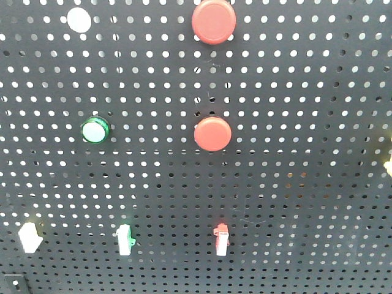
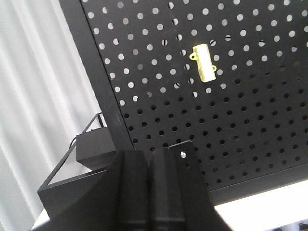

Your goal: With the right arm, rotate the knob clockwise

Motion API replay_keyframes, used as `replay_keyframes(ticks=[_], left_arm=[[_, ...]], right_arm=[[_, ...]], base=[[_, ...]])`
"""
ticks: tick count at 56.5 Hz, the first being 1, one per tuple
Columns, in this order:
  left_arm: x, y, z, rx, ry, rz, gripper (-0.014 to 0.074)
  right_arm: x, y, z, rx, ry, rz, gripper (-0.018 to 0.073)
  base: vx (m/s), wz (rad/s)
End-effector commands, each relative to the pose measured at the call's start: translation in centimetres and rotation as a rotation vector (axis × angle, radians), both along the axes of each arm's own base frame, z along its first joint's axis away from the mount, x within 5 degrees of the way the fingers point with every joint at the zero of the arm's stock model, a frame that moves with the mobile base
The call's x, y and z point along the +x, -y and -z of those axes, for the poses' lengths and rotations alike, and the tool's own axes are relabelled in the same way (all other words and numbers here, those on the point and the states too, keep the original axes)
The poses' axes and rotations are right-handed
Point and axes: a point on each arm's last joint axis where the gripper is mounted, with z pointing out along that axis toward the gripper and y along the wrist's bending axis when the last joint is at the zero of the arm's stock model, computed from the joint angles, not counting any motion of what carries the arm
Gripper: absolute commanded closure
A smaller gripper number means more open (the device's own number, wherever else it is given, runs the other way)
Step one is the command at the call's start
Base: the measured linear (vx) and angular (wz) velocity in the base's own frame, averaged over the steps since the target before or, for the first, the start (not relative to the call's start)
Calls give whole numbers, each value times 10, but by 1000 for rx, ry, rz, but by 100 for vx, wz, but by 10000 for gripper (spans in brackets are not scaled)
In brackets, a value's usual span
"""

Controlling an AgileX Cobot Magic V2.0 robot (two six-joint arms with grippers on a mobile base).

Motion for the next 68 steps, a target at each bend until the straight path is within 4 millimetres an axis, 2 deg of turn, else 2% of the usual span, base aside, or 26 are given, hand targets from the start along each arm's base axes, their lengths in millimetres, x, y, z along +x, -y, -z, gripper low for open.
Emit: replay_keyframes(ticks=[1, 19, 28, 42, 58, 68], left_arm=[[-1, 1, 3, -14, 59, 13, 603], [-1, 1, 3, -14, 59, 13, 603], [-1, 1, 3, -14, 59, 13, 603], [-1, 1, 3, -14, 59, 13, 603], [-1, 1, 3, -14, 59, 13, 603], [-1, 1, 3, -14, 59, 13, 603]], right_arm=[[-6, 0, -4, -64, 106, -36, 569], [-9, -13, 63, -132, 237, -173, 568], [-4, -20, 88, -154, 260, -218, 567], [6, -26, 112, -180, 200, -233, 567], [10, -27, 121, -191, 156, -231, 567], [8, -33, 125, -54, 104, -297, 567]], base=[[0, 0], [0, 0], [0, 0], [0, 0], [0, 0], [0, 0]])
